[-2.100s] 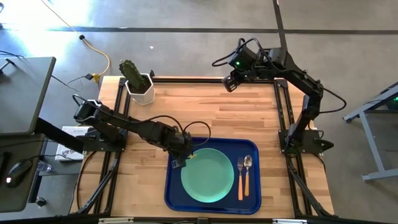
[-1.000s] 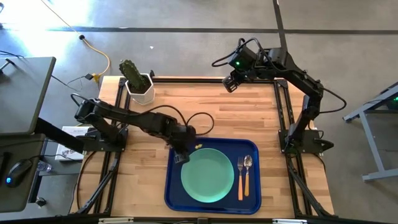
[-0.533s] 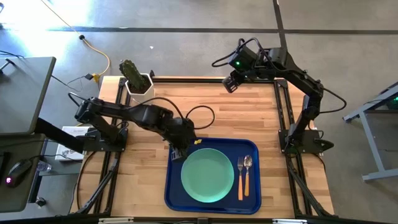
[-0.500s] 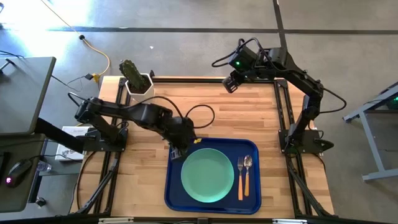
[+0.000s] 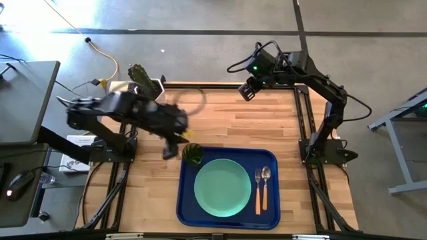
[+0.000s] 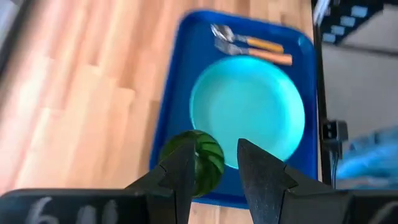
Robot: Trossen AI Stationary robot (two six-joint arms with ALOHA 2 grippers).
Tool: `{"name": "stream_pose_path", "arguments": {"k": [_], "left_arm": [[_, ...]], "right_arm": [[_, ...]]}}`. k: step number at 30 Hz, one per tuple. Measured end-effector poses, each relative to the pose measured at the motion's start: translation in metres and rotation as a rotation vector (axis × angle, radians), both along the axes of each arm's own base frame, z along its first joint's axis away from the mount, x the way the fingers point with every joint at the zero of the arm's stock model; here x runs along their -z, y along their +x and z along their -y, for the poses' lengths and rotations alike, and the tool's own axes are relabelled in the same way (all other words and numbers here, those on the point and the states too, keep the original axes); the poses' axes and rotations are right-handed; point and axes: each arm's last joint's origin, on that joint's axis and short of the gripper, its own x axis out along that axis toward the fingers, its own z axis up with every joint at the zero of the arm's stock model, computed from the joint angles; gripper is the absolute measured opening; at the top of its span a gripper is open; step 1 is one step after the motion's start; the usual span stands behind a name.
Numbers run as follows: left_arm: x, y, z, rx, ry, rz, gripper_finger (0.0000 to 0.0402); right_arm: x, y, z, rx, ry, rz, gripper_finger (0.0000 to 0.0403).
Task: Pick and place plate/cup/fork/spoon on tray
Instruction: Return to Home Position
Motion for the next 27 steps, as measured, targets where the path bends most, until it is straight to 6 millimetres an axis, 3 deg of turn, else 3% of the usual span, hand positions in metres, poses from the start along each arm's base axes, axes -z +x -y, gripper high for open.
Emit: {"name": "stream_pose_path", "arguments": {"k": [5, 10, 19, 27], "left_arm": [[-0.026, -0.046, -0.01, -0.052, 0.034, 0.13, 0.011], [-0.025, -0.096, -0.022, -0.104, 0.081, 0.211, 0.011], [0.015, -0.162, -0.036, -0.186, 0.064, 0.41, 0.011], [0.067, -0.188, -0.041, -0.187, 0.039, 0.522, 0.011]], "right_arm": [[0.0, 0.0, -0.001, 0.02, 0.009, 0.012, 0.0083], [0.0, 0.0, -0.001, 0.07, 0.03, 0.039, 0.0083], [-0.002, 0.005, -0.006, 0.113, 0.054, 0.103, 0.0083], [-0.007, 0.017, -0.02, 0.128, 0.063, 0.241, 0.0083]]}}
